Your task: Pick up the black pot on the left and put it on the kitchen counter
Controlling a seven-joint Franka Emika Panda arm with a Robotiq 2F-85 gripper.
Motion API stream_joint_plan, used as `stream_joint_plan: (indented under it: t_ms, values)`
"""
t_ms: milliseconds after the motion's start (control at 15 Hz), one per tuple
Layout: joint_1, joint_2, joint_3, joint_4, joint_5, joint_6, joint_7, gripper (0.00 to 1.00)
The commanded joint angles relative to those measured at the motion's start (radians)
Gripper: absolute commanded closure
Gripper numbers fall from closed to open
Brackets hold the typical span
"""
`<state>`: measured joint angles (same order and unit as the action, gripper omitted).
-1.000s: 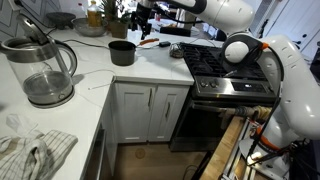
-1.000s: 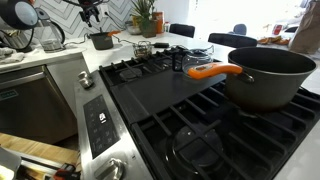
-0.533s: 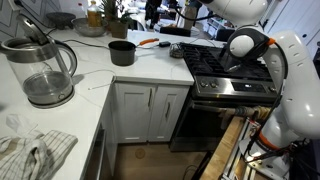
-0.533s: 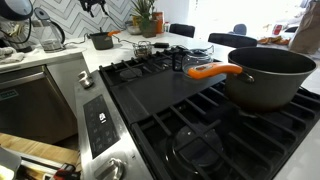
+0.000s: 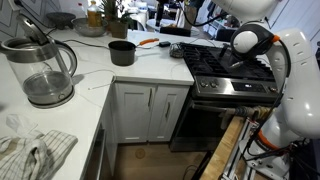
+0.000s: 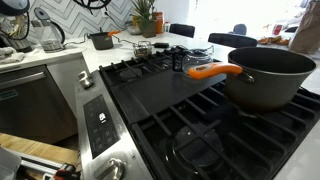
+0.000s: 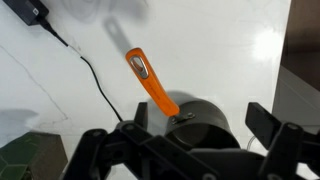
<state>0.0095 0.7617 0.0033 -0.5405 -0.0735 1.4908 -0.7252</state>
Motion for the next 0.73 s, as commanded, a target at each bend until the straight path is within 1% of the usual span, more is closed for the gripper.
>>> stream_joint_plan:
  t_ms: [0, 133, 200, 333, 667]
  values:
    - [0.002, -0.056, -0.007, -0.082, 0.022, -0.05, 0.184, 0.0]
    - [0.001, -0.069, -0.011, -0.108, 0.02, -0.043, 0.287, 0.0]
    - [0.002, -0.021, -0.001, -0.033, 0.004, -0.033, 0.197, 0.0]
    - [0.002, -0.03, -0.001, -0.05, 0.004, -0.033, 0.251, 0.0]
    - [0.002, -0.039, -0.002, -0.064, 0.004, -0.033, 0.271, 0.0]
